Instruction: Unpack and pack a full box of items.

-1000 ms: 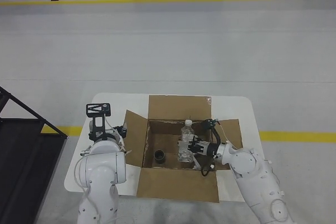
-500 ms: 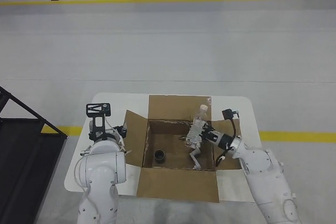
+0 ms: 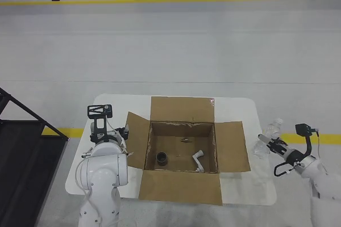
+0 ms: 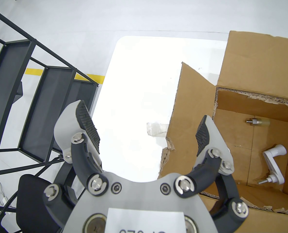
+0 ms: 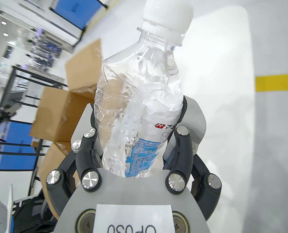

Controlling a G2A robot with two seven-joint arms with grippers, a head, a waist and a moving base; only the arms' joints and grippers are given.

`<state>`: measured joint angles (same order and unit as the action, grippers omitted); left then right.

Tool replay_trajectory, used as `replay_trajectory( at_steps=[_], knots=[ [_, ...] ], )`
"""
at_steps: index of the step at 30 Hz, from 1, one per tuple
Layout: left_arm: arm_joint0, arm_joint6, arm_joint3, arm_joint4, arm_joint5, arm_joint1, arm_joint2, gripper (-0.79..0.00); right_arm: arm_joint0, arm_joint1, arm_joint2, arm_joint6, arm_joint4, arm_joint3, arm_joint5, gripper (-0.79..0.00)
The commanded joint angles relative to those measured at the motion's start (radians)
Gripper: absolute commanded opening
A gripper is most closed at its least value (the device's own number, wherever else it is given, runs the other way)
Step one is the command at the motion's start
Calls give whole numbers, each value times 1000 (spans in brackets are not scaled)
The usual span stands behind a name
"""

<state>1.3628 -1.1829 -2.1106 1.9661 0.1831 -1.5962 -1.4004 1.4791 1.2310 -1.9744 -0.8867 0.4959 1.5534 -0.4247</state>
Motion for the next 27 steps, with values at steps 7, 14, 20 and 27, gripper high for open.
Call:
replay_trajectory(
  at_steps=[7,14,20,27],
  knots=[
    [0,0,0,0,0,0,0,0,76,-21,59,-101,201,57,-48,-785],
    [0,0,0,0,0,0,0,0,60,-28,192,-108,400,72,-47,-785],
    [0,0,0,0,0,0,0,0,36,-27,304,-72,557,46,38,-785],
    [0,0,0,0,0,0,0,0,-8,-24,380,-44,605,-33,97,-717]
  ],
)
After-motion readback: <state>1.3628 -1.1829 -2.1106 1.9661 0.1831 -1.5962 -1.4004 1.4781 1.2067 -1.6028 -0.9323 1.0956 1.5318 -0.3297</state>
